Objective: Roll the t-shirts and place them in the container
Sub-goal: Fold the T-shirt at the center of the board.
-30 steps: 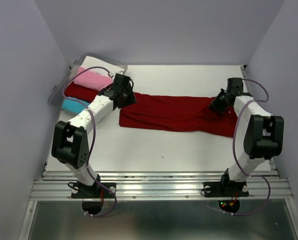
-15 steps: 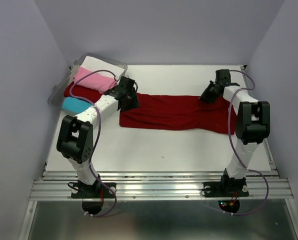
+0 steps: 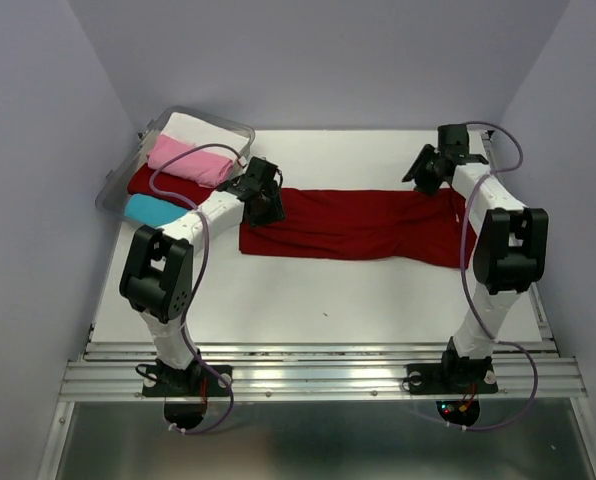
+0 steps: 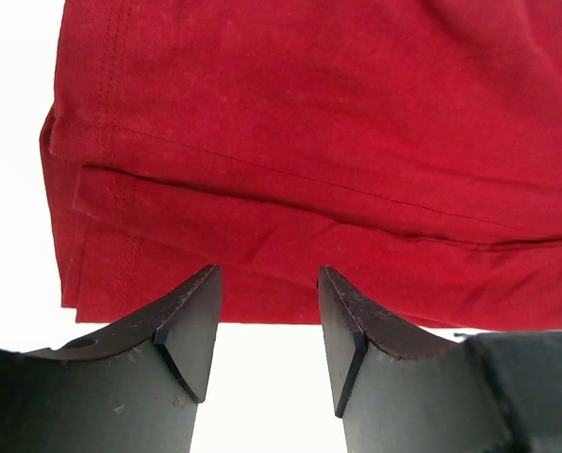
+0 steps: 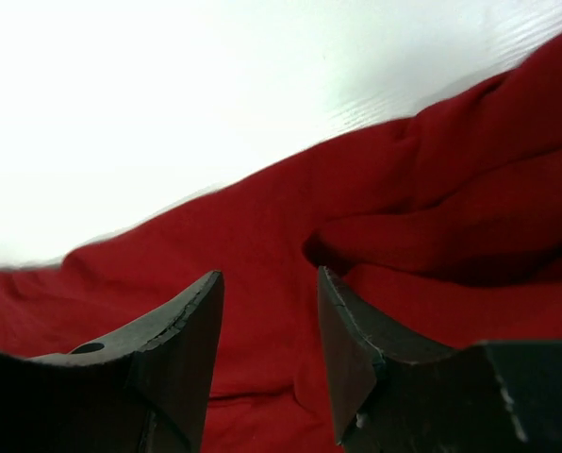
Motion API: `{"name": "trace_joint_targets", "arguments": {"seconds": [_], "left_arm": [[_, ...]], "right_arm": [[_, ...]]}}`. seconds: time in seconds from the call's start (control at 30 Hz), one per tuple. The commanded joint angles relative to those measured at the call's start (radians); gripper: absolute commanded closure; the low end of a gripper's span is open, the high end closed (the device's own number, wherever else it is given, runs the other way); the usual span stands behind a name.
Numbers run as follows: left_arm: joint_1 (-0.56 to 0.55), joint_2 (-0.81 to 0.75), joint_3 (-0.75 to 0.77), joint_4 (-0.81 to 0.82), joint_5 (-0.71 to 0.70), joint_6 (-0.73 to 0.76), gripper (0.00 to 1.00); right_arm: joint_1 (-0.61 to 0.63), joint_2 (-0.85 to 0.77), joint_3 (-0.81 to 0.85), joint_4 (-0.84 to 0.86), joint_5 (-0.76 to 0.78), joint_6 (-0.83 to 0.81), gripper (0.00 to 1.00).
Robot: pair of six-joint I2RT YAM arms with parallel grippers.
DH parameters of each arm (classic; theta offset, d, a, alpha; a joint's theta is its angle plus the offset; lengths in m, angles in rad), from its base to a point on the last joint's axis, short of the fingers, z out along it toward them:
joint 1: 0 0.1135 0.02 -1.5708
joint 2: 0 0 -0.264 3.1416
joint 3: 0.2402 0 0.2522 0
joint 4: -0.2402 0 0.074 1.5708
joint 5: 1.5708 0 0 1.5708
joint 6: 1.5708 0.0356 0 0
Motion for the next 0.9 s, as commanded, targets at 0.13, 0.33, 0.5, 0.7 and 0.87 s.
{"name": "trace_joint_targets", "arguments": {"seconds": [0.13, 0.33, 0.5, 0.7, 0.87], "left_arm": [[-0.005, 0.06, 0.071, -0.002, -0.019, 0.036, 0.45], [-0.005, 0.157, 0.167, -0.017, -0.027, 0.056, 0.46], [-0.005, 0.163, 0.175, -0.028, -0.043, 0.066, 0.46], [-0.004, 0.114, 0.132, -0.027, -0.068, 0.067, 0.46], [-0.002, 0.103, 0.105, -0.03, -0.083, 0.073, 0.47]], "right_arm": [[-0.05, -0.226, -0.173, -0.002, 0.181, -0.032, 0.58], [-0.05, -0.259, -0.311, 0.001, 0.189, -0.019, 0.67], [-0.05, -0.215, -0.31, 0.0, 0.207, -0.022, 0.54], [-0.05, -0.137, -0.236, 0.007, 0.205, -0.019, 0.58], [-0.05, -0.08, -0.187, 0.013, 0.205, -0.014, 0.79]]}}
